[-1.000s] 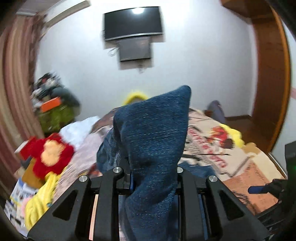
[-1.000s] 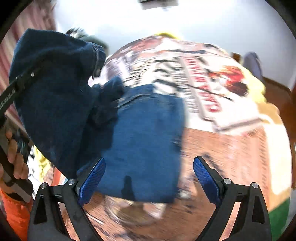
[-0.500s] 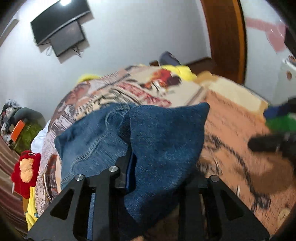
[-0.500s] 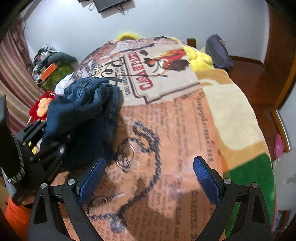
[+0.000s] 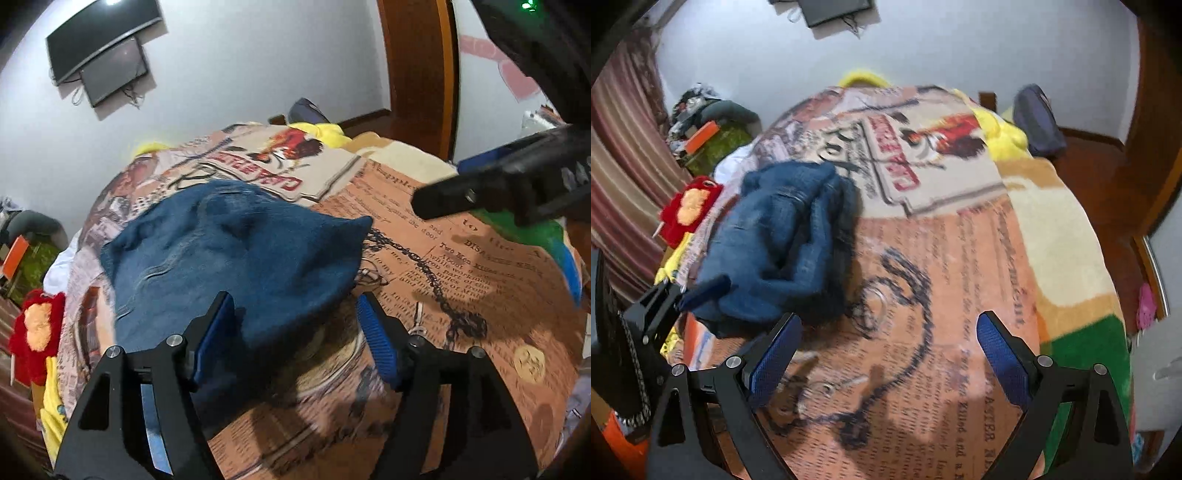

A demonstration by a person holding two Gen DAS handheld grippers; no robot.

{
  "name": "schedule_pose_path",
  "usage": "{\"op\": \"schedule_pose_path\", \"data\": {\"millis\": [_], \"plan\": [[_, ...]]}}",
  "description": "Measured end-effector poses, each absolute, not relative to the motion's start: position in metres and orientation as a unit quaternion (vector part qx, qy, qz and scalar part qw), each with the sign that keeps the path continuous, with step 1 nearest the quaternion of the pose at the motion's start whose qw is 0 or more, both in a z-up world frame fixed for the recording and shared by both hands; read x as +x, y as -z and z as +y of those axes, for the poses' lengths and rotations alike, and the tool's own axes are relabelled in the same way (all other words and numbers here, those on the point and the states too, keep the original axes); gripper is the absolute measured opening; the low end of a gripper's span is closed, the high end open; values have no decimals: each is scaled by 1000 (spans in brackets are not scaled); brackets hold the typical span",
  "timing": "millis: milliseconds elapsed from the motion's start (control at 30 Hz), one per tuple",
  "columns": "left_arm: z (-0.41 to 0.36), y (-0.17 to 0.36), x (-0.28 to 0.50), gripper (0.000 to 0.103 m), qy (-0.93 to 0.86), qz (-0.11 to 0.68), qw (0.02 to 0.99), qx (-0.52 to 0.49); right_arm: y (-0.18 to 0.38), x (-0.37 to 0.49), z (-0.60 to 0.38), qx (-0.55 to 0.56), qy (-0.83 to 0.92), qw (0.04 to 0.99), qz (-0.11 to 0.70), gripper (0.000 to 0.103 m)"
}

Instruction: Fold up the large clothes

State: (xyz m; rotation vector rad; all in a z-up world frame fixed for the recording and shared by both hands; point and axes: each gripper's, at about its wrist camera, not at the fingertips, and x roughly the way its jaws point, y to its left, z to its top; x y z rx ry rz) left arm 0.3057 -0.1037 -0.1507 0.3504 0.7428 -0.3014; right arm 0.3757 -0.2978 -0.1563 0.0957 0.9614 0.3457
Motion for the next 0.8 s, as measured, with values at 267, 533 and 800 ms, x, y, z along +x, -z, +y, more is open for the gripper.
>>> {"op": "schedule_pose_path", "data": {"millis": [267,533,800], "plan": [[-8,131,312,78,54,372,923,85,139,390,-247,36,-220,871,439,95],[63,168,346,78,22,447,894,-35,176,417,-184,12,-257,838,481,95],[72,193,337,87,22,444,894,-60,206,433,-204,21,-218,833,509,95]]}}
